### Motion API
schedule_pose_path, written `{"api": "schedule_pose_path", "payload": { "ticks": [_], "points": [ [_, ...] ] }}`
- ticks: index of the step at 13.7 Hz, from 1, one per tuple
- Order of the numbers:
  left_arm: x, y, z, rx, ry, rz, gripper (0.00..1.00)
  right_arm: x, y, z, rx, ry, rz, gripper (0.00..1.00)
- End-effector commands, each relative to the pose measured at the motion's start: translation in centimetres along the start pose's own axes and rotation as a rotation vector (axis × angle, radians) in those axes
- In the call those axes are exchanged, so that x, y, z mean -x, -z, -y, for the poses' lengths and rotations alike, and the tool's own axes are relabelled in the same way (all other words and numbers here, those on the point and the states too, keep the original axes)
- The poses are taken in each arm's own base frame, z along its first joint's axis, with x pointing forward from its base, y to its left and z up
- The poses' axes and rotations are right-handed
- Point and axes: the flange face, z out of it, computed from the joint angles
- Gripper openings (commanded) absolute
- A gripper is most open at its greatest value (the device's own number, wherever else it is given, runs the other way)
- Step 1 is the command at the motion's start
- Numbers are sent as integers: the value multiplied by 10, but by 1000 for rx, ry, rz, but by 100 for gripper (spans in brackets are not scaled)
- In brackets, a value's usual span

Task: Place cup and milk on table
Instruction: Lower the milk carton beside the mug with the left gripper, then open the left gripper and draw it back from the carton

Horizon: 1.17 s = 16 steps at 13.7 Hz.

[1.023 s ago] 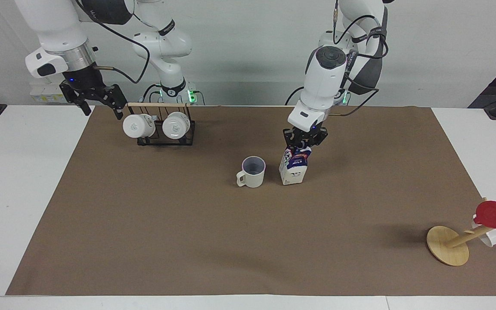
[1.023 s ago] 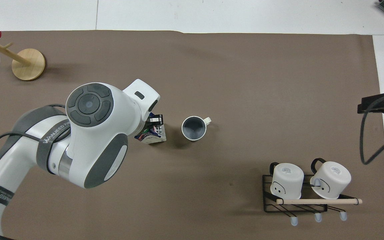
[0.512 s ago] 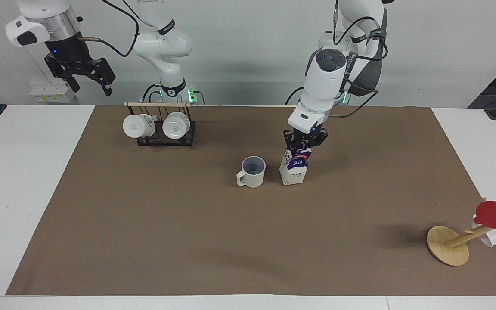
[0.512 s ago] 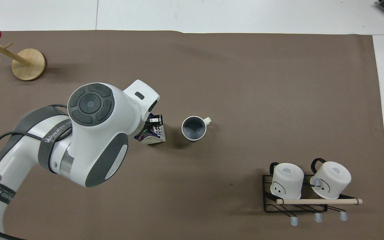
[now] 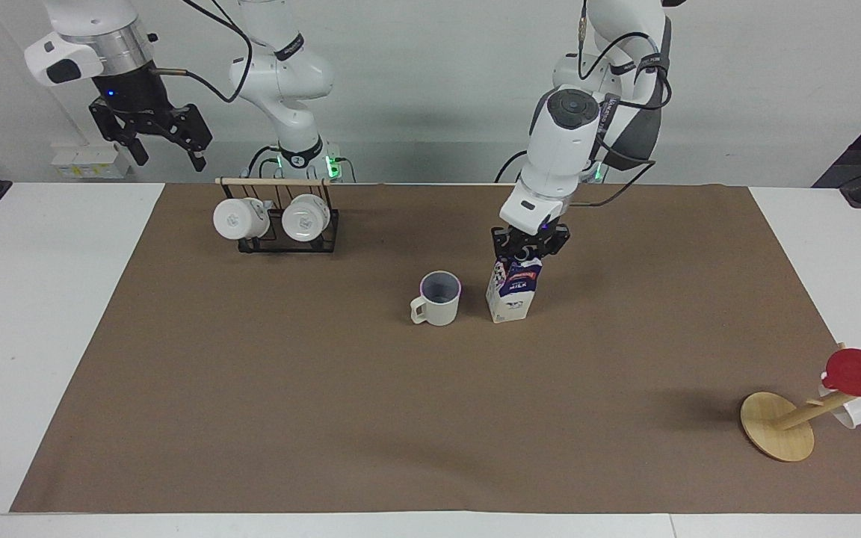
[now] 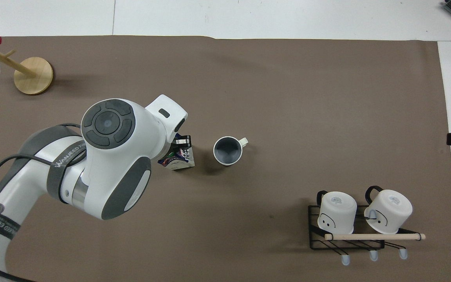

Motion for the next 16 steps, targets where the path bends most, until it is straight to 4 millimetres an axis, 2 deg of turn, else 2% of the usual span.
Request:
{"api": "schedule_pose_path", "payload": {
  "ticks": [1, 5, 8, 12, 14, 16],
  "points": [
    [2, 12, -1, 0, -11, -27, 100, 6, -2, 0, -6, 22, -4, 100],
    [9, 75, 6, -13, -27, -6, 100, 6, -2, -1, 2, 28, 15, 100],
    [5, 102, 19, -26, -80, 15, 100, 13, -3, -1, -4, 27, 45, 100],
    [-12, 126, 61, -33, -111, 24, 100, 15, -3, -1, -4, 27, 51, 100],
    [-16, 139, 92, -36, -133, 32, 100, 13, -2, -1, -3, 25, 51, 100],
    [-20, 151, 131, -42, -171, 54, 100, 7, 4, -4, 14, 18, 74, 100]
  ]
}}
